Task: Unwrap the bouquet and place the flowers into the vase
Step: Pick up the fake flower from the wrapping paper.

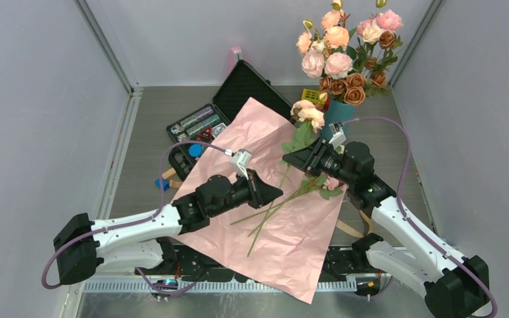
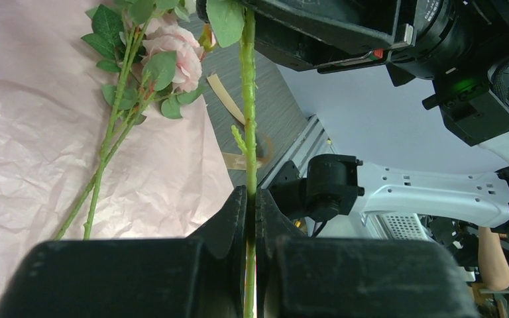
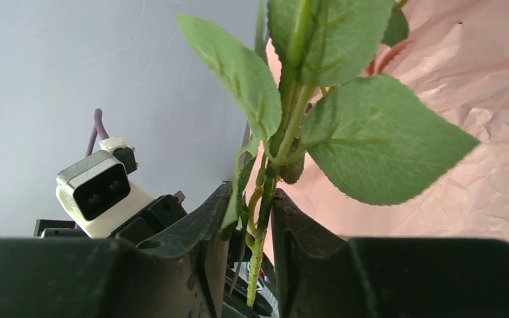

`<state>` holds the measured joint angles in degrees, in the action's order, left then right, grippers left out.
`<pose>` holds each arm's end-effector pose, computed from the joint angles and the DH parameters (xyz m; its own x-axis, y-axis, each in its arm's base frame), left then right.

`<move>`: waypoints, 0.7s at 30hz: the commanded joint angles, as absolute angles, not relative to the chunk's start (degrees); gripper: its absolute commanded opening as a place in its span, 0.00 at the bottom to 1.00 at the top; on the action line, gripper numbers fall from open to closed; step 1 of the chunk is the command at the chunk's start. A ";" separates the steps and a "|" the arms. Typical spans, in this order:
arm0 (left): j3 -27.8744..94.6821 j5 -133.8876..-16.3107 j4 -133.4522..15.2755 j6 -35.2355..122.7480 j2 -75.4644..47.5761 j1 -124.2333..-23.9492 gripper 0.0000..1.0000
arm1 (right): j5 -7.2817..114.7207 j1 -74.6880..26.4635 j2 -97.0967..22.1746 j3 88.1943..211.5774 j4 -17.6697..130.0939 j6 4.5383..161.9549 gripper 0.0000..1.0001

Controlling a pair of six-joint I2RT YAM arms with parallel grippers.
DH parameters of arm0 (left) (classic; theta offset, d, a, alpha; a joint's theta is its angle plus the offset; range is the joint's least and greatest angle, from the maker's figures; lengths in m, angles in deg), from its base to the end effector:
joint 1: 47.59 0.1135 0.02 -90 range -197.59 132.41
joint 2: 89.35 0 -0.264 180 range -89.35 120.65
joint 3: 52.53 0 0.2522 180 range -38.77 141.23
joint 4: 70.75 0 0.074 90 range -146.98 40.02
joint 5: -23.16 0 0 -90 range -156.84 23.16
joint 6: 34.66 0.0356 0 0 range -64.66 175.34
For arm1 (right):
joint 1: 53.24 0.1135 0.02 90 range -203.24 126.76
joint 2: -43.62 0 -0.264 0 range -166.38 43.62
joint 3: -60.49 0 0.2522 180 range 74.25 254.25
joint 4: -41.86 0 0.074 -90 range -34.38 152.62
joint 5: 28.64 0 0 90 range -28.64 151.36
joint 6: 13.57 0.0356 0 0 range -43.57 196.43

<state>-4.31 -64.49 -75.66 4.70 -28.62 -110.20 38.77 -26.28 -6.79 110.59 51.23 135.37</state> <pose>0.1143 -0.2175 0.2747 -0.7101 -0.3088 -0.6328 0.5037 0.4052 -0.7629 0.1804 0.1071 0.2976 -0.7250 0.5186 -0.4533 -0.2617 0.4013 0.8778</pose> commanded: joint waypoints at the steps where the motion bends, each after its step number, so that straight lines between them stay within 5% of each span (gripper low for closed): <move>1: -2.17 -64.58 -78.52 4.97 -28.06 -110.34 0.00 | 39.32 -25.82 -6.94 109.93 47.37 135.67 0.31; 8: -0.64 -64.55 -74.55 5.00 -26.89 -110.38 0.00 | 42.60 -25.82 -5.54 108.75 47.90 135.30 0.06; 12: -0.58 -64.23 -73.40 4.71 -26.58 -110.35 0.03 | 44.94 -25.84 -3.89 108.24 49.62 133.79 0.00; 21: 1.47 -63.89 -64.29 5.97 -26.98 -108.23 0.69 | 50.92 -25.82 -2.44 110.70 62.78 126.91 0.00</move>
